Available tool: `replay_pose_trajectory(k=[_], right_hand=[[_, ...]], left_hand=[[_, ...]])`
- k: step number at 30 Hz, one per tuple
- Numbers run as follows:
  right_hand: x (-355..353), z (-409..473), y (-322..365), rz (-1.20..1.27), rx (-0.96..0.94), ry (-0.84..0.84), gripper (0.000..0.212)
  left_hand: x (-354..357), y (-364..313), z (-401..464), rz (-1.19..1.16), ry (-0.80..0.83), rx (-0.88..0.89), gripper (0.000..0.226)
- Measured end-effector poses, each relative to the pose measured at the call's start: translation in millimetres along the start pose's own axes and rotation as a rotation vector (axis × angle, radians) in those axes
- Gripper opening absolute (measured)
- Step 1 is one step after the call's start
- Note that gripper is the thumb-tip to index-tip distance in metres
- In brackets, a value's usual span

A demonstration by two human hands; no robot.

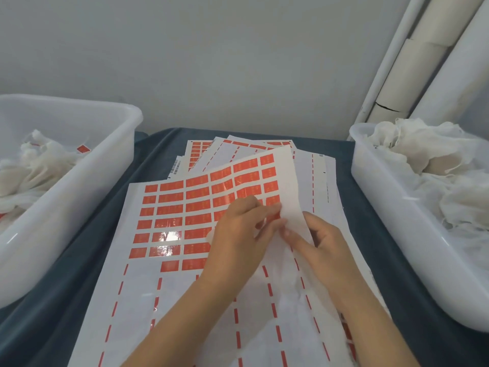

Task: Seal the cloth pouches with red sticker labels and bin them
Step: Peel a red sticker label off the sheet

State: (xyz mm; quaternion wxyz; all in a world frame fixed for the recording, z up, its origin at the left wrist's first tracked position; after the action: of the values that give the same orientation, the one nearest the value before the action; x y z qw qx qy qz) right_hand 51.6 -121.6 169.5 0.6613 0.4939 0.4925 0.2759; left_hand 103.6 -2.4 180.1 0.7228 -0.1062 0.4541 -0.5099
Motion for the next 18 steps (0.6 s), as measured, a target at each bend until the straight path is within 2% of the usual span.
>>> replay_pose_trajectory(k=[9,13,18], right_hand=[[0.8,-3.7,2.5,-0.045,-0.107,-0.004,0.037],[-0.5,-2.2,0.3,-0.023,-0.098,-0.009,0.03],[-2.6,1.9,-6.9,0.013,-0.064,-0.033,0.035]], left_hand=[[-14.1,0.0,0.9,-0.001,0.079,0.144,0.033],[-16.1,5.2,3.9,-0.144,0.124,-0.001,0.035],[-17.4,13.5,3.0,-0.121,-0.011,-0.185,0.014]])
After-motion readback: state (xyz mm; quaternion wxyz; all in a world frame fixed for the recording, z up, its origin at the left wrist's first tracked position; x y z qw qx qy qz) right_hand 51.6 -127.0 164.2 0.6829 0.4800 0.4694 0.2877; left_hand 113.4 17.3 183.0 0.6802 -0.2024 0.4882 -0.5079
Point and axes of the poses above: each hand's wrist, its own z-axis towards the middle knuckle, its own x-axis out of the palm, y = z × x, the point moved 3 cm from there along z, towards the middle knuckle, and after that the axes turned 3 degrees about -y, right-handed, at the moved point
